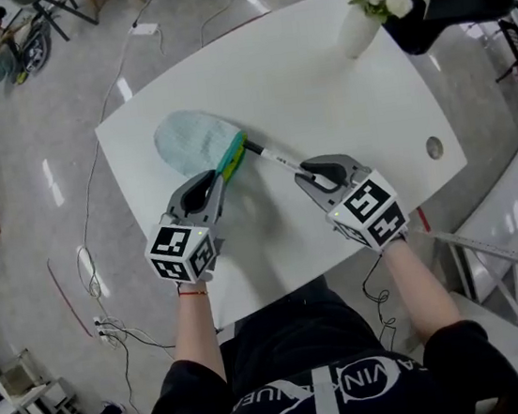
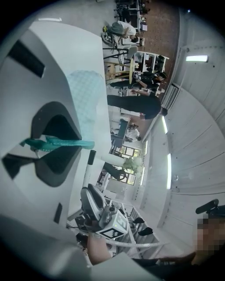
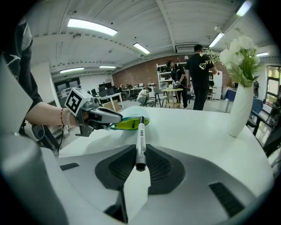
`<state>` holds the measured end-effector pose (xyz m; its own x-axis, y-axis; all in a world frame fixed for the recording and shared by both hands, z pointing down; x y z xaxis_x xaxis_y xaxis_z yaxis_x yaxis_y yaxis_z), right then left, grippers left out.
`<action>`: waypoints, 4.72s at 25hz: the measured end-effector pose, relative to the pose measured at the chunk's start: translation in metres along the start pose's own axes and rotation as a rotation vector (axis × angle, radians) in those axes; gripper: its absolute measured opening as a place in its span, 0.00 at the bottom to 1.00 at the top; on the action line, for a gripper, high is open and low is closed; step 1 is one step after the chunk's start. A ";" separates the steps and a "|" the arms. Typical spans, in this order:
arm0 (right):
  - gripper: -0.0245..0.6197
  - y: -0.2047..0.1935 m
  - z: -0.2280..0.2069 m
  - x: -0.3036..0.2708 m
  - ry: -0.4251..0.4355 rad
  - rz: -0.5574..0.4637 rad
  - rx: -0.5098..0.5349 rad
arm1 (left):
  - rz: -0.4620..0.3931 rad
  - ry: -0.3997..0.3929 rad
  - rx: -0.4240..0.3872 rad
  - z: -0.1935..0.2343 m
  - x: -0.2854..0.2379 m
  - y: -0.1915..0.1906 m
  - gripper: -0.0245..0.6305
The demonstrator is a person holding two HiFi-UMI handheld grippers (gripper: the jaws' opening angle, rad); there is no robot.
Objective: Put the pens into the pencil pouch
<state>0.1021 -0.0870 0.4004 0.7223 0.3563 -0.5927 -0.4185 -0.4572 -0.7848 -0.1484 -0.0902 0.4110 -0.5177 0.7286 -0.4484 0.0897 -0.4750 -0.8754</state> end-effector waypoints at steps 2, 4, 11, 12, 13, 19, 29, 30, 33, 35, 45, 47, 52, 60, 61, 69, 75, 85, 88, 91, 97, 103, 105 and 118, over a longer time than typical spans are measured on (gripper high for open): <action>0.16 0.001 0.006 0.001 0.008 0.003 0.003 | -0.008 0.005 0.003 0.001 0.003 0.002 0.10; 0.16 0.001 0.011 0.000 0.021 0.011 0.006 | -0.015 0.003 0.006 0.002 0.004 0.004 0.10; 0.16 0.001 0.024 -0.018 0.064 0.064 0.044 | -0.025 -0.009 0.006 0.002 0.003 0.008 0.10; 0.16 0.002 0.026 -0.022 0.071 0.072 0.049 | -0.023 -0.011 0.002 0.001 0.003 0.008 0.10; 0.16 0.003 0.028 -0.025 0.079 0.079 0.052 | -0.020 -0.013 -0.002 0.001 0.002 0.008 0.10; 0.16 0.011 0.036 -0.044 0.106 0.092 0.060 | -0.001 -0.038 -0.036 -0.003 0.002 0.006 0.10; 0.16 0.021 0.039 -0.077 0.110 0.088 0.014 | 0.010 -0.086 -0.044 -0.011 0.005 0.003 0.10; 0.16 0.022 0.040 -0.080 0.110 0.084 0.008 | 0.012 -0.089 -0.042 -0.011 0.006 0.002 0.10; 0.16 0.024 0.041 -0.088 0.112 0.073 -0.009 | 0.016 -0.105 -0.042 -0.012 0.006 0.000 0.10; 0.16 0.025 0.042 -0.092 0.113 0.071 -0.020 | 0.020 -0.120 -0.044 -0.013 0.006 -0.001 0.10; 0.17 0.026 0.039 -0.109 0.107 0.013 -0.097 | 0.029 -0.158 -0.048 -0.013 0.006 -0.005 0.10; 0.17 0.025 0.040 -0.110 0.103 -0.001 -0.101 | 0.028 -0.157 -0.042 -0.012 0.006 -0.005 0.10; 0.19 0.023 0.035 -0.102 0.111 -0.051 -0.117 | 0.034 -0.163 -0.036 -0.010 0.003 -0.009 0.10; 0.15 0.005 0.034 -0.085 0.100 0.069 -0.048 | 0.032 -0.162 -0.026 -0.007 0.001 -0.010 0.10; 0.13 0.002 0.034 -0.086 0.100 0.087 -0.045 | 0.034 -0.162 -0.025 -0.007 0.001 -0.010 0.10; 0.05 0.000 0.036 -0.098 0.105 0.110 -0.056 | 0.036 -0.154 -0.018 -0.007 0.000 -0.008 0.10; 0.05 0.009 0.039 -0.107 0.112 0.101 -0.048 | 0.035 -0.153 -0.023 -0.005 0.002 -0.010 0.10; 0.05 0.018 0.043 -0.121 0.123 0.098 -0.036 | 0.052 -0.159 -0.050 -0.004 0.003 -0.012 0.10; 0.05 0.019 0.044 -0.122 0.126 0.097 -0.035 | 0.063 -0.155 -0.052 -0.002 0.004 -0.015 0.10; 0.05 0.020 0.046 -0.121 0.130 0.086 -0.035 | 0.070 -0.151 -0.064 -0.002 0.005 -0.017 0.10; 0.05 0.016 0.046 -0.112 0.129 0.080 -0.050 | 0.086 -0.128 -0.086 0.001 0.006 -0.024 0.11; 0.05 0.001 0.042 -0.095 0.109 0.080 -0.101 | 0.112 -0.100 -0.094 0.000 0.009 -0.029 0.11; 0.05 -0.002 0.041 -0.091 0.101 0.080 -0.108 | 0.118 -0.094 -0.095 0.000 0.010 -0.031 0.11; 0.05 -0.011 0.037 -0.067 0.074 0.004 -0.125 | 0.082 -0.015 -0.086 -0.004 0.026 -0.033 0.18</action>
<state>0.0377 -0.0757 0.4418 0.7612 0.2955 -0.5773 -0.3527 -0.5584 -0.7509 -0.1614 -0.0540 0.4279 -0.5186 0.6810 -0.5170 0.2048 -0.4881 -0.8484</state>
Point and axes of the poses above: the fingertips, and each gripper's own axes: x backward along the fingers, z to its left, y out of its top, the point moved 9 cm from there along x, backward along the fingers, and after that the axes turned 4 degrees about y, right-handed, at the moved point
